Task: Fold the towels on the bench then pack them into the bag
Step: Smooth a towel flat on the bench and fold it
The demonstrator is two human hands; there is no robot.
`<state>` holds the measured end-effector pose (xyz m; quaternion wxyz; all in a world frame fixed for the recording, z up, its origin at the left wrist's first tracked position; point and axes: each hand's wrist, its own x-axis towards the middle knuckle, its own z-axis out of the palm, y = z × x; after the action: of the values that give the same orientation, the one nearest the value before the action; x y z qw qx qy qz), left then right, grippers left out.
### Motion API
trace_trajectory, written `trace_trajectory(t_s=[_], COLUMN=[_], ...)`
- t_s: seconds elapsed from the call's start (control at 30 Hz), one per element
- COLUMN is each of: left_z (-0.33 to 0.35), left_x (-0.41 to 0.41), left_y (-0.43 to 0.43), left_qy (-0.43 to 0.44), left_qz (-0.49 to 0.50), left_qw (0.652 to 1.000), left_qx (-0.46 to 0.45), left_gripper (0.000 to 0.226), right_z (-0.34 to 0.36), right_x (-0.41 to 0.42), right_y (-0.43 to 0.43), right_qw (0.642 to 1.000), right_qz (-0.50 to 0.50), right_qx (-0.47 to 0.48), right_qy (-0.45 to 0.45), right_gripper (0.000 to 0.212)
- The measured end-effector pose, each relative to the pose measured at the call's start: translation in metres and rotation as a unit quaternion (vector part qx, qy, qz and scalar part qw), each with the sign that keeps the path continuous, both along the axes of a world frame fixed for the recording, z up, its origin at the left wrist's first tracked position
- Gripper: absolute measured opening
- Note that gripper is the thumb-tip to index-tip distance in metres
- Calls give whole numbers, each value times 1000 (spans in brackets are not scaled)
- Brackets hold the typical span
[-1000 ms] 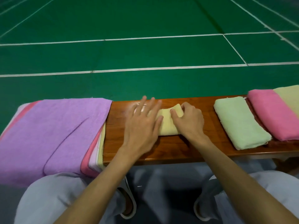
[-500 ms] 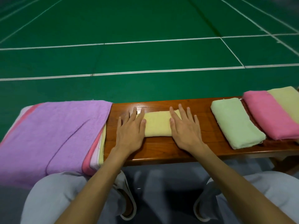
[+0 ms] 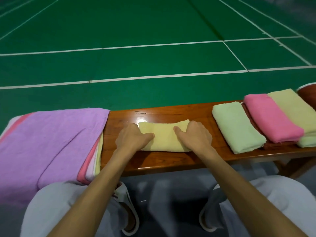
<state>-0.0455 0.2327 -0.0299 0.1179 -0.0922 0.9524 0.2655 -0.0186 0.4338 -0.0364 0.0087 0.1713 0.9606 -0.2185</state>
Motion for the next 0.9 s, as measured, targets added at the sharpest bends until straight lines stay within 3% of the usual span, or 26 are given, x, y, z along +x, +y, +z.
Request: trace_trajectory(t_s=[0.1, 0.2, 0.33, 0.43, 0.57, 0.7, 0.83, 0.9], left_z=[1, 4, 24, 42, 56, 53, 21, 10], left_x=[1, -4, -18, -33, -58, -81, -90, -84], left_y=[9, 15, 39, 83, 165, 236, 272, 275], left_qy=[-4, -48, -81, -75, -90, -86, -62, 22], left_qz=[-13, 15, 76, 61, 31, 5, -47, -106], left_qw=[1000, 988, 920, 885, 850, 857, 908, 948], left_qx=[14, 147, 375, 455, 518, 508, 412, 298], left_gripper=[35, 34, 24, 26, 33, 26, 41, 48], right_z=[5, 10, 31, 57, 65, 53, 48, 52], right_x=[3, 11, 24, 31, 40, 47, 52, 53], right_y=[4, 16, 55, 91, 137, 170, 180, 179], right_qw=[999, 980, 935, 915, 912, 922, 982, 985], right_qz=[8, 9, -31, -63, -128, -184, -153, -140], right_qx=[-52, -199, -353, -389, -361, -297, -64, 85], right_qy=[-9, -27, 30, 89, 146, 169, 92, 50], right_gripper=[51, 47, 39, 29, 26, 26, 33, 39])
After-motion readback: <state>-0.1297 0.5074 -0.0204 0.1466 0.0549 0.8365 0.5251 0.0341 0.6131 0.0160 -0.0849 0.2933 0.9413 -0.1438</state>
